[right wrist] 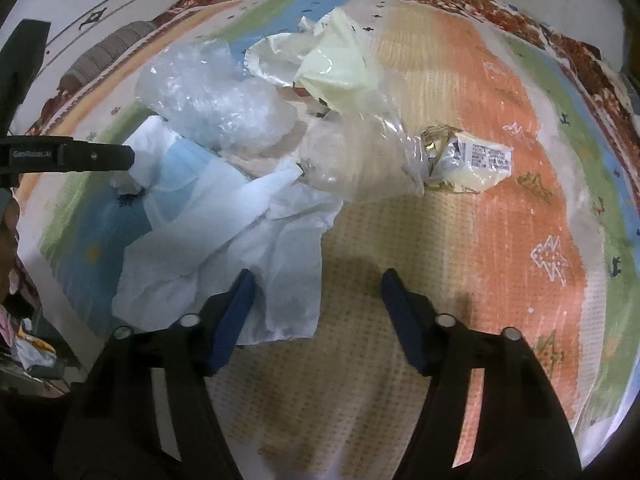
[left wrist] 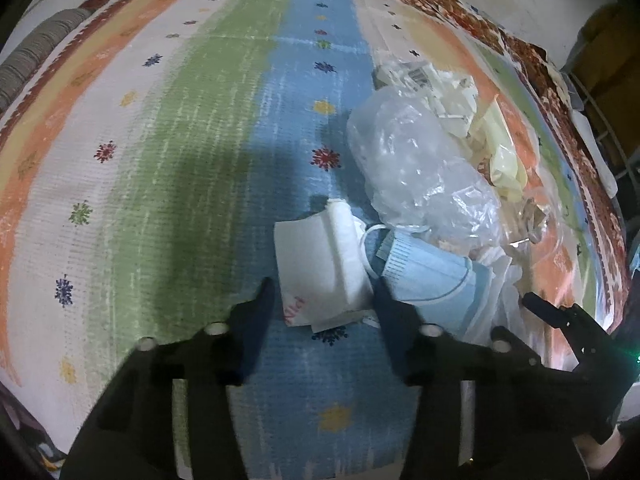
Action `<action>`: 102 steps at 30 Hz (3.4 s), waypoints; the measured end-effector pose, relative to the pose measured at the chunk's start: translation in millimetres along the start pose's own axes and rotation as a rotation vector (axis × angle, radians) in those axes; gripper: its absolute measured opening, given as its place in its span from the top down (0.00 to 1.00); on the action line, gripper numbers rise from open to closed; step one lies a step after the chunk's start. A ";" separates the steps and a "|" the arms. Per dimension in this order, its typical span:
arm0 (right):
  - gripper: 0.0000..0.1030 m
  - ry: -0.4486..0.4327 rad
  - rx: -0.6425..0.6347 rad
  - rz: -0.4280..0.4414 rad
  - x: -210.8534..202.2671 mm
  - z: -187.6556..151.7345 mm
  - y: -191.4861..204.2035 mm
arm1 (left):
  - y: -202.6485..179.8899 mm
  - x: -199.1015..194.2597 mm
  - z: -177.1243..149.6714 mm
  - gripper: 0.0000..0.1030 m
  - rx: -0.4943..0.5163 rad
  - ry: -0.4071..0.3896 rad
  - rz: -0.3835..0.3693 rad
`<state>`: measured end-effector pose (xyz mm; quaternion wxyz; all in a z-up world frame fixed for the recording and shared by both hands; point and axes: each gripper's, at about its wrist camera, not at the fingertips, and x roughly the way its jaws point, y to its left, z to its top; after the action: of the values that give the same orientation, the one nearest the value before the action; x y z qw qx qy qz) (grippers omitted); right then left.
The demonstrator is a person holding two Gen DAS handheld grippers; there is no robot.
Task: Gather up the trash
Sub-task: 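Grasp a white tissue with the left tool while the right tool grasps another tissue, then lift both held tissues off the blanket toward the bin, then lower both tissues over the bin and open both tools to release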
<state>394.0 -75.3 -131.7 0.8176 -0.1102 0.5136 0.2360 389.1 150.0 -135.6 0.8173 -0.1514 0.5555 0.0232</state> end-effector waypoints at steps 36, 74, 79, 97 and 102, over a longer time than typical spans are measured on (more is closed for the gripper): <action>0.98 -0.095 -0.107 0.033 -79.7 8.1 33.5 | -23.2 -73.6 -18.0 0.98 0.022 -0.048 -0.013; 0.98 -0.209 -0.015 0.144 -237.2 -34.2 35.5 | -73.3 -213.4 -108.3 0.99 0.038 -0.206 -0.341; 0.98 -0.192 0.017 0.171 -242.5 -46.9 30.6 | -73.8 -219.7 -122.7 0.99 0.041 -0.204 -0.368; 0.98 -0.095 0.063 0.248 -242.8 -94.6 38.1 | -76.9 -211.4 -172.4 0.99 -0.027 -0.069 -0.486; 0.97 0.001 -0.006 0.220 -225.6 -114.2 54.3 | -77.4 -196.1 -184.2 0.99 -0.037 -0.007 -0.436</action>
<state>195.5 -138.1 21.7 0.7861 -0.0558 0.5224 0.3257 164.2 51.4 -1.1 0.8018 -0.2829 0.5064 -0.1434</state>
